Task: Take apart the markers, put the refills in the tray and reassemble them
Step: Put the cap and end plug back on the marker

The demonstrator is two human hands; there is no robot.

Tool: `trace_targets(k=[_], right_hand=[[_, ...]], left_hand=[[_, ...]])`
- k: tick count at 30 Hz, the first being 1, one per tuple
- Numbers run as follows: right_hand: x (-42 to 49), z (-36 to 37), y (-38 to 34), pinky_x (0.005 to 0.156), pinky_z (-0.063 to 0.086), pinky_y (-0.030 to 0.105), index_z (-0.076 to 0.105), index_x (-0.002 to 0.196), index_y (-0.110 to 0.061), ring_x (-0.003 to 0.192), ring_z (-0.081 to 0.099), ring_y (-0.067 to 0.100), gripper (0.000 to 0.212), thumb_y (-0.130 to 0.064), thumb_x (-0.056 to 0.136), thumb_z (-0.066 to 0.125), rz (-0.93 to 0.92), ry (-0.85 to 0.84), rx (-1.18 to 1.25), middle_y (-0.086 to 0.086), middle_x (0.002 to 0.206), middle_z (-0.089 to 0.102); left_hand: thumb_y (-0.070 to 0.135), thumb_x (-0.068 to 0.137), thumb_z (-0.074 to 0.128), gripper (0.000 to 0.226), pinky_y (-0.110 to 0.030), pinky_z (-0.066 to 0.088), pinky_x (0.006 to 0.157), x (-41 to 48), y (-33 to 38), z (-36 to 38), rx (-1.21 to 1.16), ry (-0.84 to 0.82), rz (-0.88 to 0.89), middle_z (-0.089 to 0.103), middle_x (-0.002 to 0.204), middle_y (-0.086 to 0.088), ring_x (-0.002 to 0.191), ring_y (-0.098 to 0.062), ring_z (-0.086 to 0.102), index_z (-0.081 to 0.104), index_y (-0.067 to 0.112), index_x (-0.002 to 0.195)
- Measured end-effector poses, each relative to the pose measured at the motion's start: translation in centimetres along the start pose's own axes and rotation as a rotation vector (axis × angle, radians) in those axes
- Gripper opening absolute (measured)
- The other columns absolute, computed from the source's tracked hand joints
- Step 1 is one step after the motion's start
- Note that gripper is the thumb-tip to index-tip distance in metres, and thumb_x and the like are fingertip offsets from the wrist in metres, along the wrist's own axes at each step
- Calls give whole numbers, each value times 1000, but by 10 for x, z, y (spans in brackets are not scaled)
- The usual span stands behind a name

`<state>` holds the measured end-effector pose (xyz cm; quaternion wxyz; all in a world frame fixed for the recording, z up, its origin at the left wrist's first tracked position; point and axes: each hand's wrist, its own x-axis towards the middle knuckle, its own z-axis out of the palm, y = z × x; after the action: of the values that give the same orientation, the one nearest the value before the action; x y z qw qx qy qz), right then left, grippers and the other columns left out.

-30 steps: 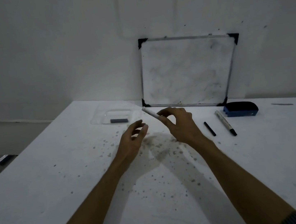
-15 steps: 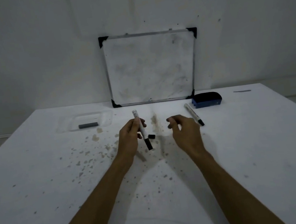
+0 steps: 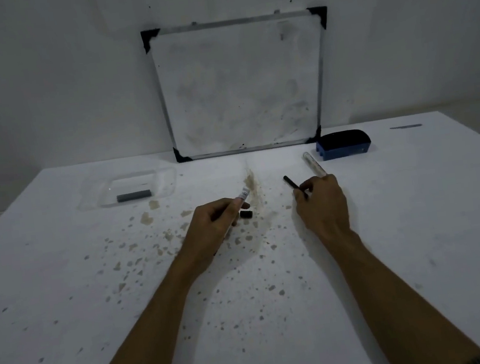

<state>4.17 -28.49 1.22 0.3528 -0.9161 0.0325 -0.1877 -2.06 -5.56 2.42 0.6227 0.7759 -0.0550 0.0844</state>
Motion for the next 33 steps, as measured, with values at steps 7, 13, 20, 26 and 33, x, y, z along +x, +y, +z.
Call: trace_targets(k=[7,13,20,26,33], right_hand=[[6,-19,-12,58,51,14,77,105,-21,66,67,5,16,-31,93,73,91,-312,695,-9,84,76],[0,-16,-21,63,53,24,78,104,-7,70,59,11,27,-27,85,79,381,-525,1361,4,87,66],[-6,-6,-22,61,53,24,76,108,1,67,60,11,47,-33,78,84,411,-531,1283,8,91,68],[-7,-4,-22,57,51,23,74,112,4,64,57,10,46,-30,83,81,456,-520,1274,8,88,68],[-14,-3,-27,70,56,18,75,116,-21,76,68,3,29,-32,90,77,105,-211,873,-5,88,75]], left_hand=[[45,102,60,24,-11,33,44,0,3,-4,-22,-71,-20,68,64,19,46,2,43,83,35,102],[58,101,58,31,-17,30,45,-5,5,-11,87,-147,3,80,90,15,50,-7,33,76,42,119],[61,97,62,36,-15,37,46,-6,4,-9,113,-131,28,81,104,10,50,2,44,73,42,126],[48,95,72,32,-21,50,64,-5,3,-9,69,-136,10,82,102,4,73,-14,65,77,36,124],[50,97,68,27,-9,38,51,-8,3,-5,105,-100,21,74,73,16,53,4,51,81,35,114]])
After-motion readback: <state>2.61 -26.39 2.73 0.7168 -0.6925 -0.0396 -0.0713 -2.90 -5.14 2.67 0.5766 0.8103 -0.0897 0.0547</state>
